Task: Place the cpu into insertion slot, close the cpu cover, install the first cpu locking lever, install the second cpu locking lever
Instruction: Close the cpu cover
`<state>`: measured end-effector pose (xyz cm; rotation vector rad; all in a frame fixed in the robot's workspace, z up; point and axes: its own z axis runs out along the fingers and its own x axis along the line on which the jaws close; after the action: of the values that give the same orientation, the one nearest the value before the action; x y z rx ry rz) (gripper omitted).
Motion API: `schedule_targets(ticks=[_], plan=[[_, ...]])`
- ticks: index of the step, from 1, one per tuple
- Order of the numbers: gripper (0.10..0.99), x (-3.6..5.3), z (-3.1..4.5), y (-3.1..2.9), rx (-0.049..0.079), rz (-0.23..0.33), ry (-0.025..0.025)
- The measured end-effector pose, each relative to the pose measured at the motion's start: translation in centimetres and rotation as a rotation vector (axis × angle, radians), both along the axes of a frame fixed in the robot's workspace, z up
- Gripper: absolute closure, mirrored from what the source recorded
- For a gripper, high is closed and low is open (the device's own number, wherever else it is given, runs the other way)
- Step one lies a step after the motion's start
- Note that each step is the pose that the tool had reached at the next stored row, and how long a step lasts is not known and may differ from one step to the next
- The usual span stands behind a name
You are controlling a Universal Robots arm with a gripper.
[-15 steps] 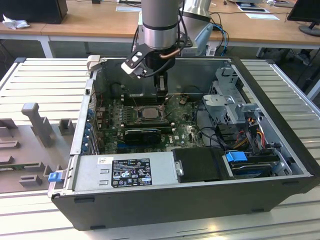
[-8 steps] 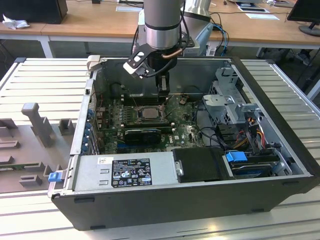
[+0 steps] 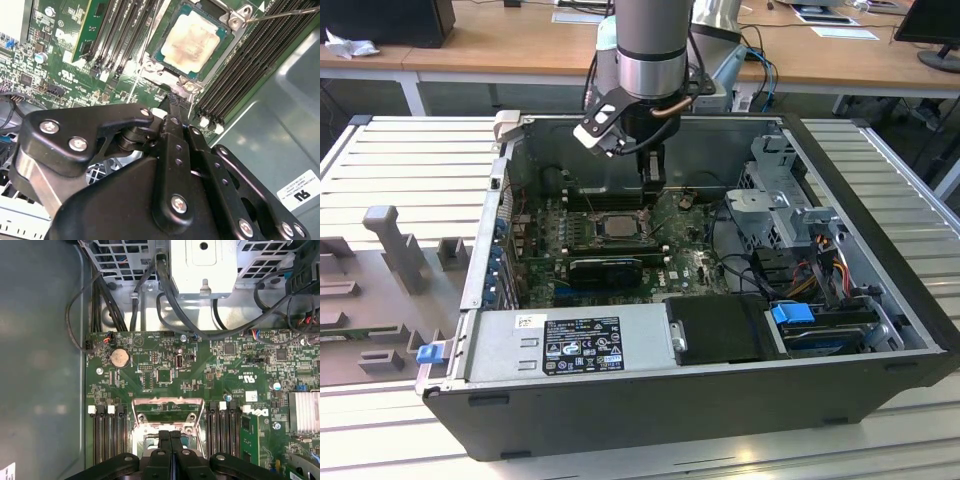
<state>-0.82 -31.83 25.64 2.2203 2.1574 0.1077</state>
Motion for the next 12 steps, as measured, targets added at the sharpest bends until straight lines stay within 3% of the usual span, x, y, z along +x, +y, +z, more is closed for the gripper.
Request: schedule_targets(ticks=[12], plan=[[0.98,1.98,0.0,0.0,0.0,0.0,0.0001]])
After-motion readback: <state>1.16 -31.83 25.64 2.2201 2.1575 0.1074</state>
